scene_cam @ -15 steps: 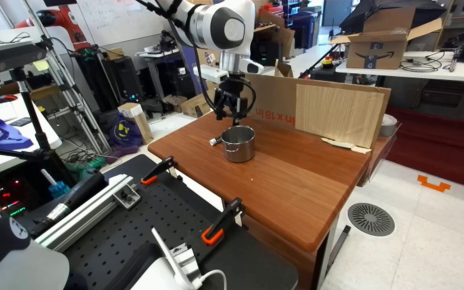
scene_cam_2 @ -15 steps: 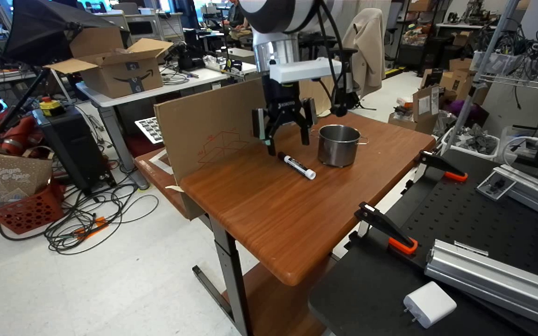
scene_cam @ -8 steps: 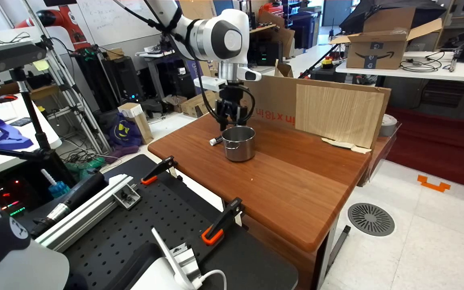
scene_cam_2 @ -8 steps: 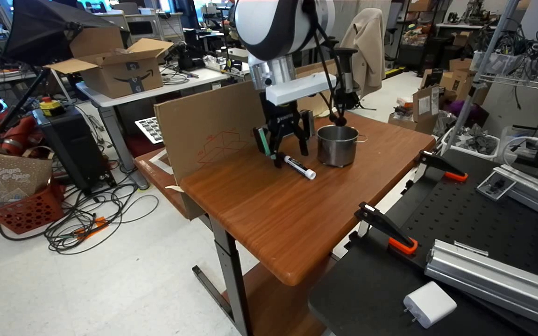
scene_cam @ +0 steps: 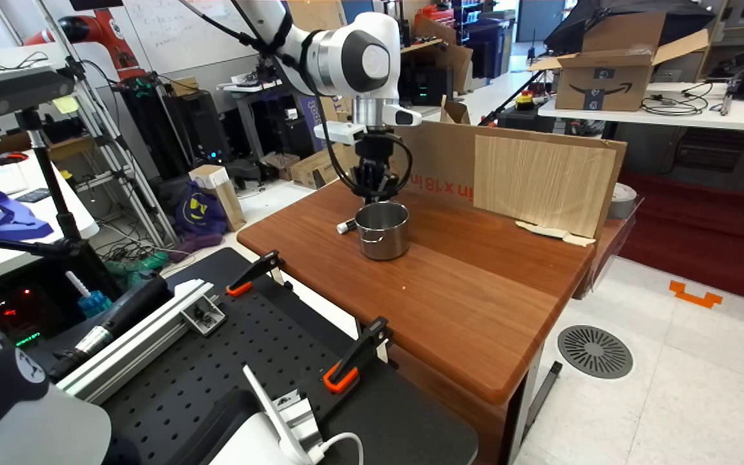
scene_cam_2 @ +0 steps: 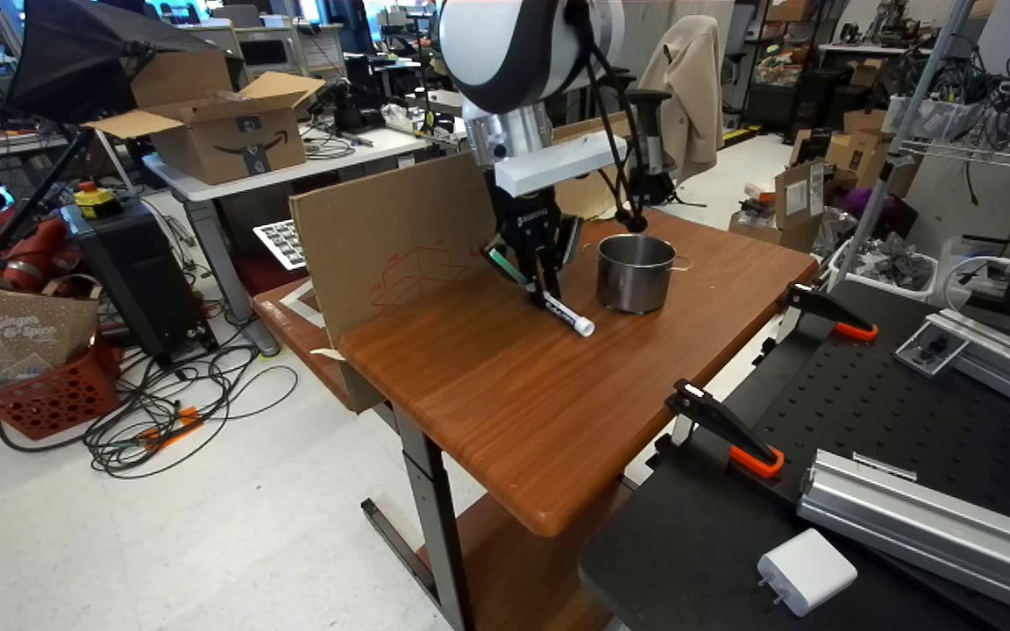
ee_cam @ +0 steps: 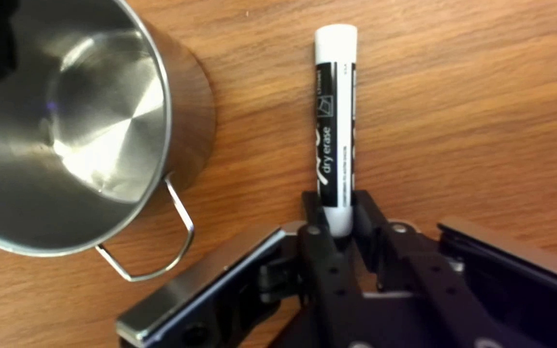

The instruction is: Put the marker in the pot

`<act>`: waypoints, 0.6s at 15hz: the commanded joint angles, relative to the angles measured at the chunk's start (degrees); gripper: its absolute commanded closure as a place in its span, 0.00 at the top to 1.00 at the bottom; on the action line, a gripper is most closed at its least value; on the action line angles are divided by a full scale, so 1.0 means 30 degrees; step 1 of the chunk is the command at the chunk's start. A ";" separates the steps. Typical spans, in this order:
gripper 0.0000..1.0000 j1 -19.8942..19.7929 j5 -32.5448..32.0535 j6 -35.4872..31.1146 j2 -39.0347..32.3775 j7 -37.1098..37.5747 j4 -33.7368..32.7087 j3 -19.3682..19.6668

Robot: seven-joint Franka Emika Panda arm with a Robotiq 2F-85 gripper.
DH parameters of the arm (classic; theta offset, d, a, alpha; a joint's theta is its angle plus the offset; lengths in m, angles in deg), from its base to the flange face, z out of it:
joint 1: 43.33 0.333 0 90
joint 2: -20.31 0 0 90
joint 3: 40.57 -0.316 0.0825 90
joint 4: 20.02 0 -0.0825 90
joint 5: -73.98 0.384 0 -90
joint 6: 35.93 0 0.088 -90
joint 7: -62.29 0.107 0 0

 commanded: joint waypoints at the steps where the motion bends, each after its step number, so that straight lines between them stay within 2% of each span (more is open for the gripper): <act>1: 0.03 0.0359 -0.0422 0.0115 -0.0436 0.0418 -0.0574 0.0401; 4: 0.05 0.0322 -0.0395 0.0112 -0.0295 0.0336 -0.0523 0.0404; 9: 0.05 0.0280 -0.0396 -0.1025 0.1461 0.0367 0.0968 0.0422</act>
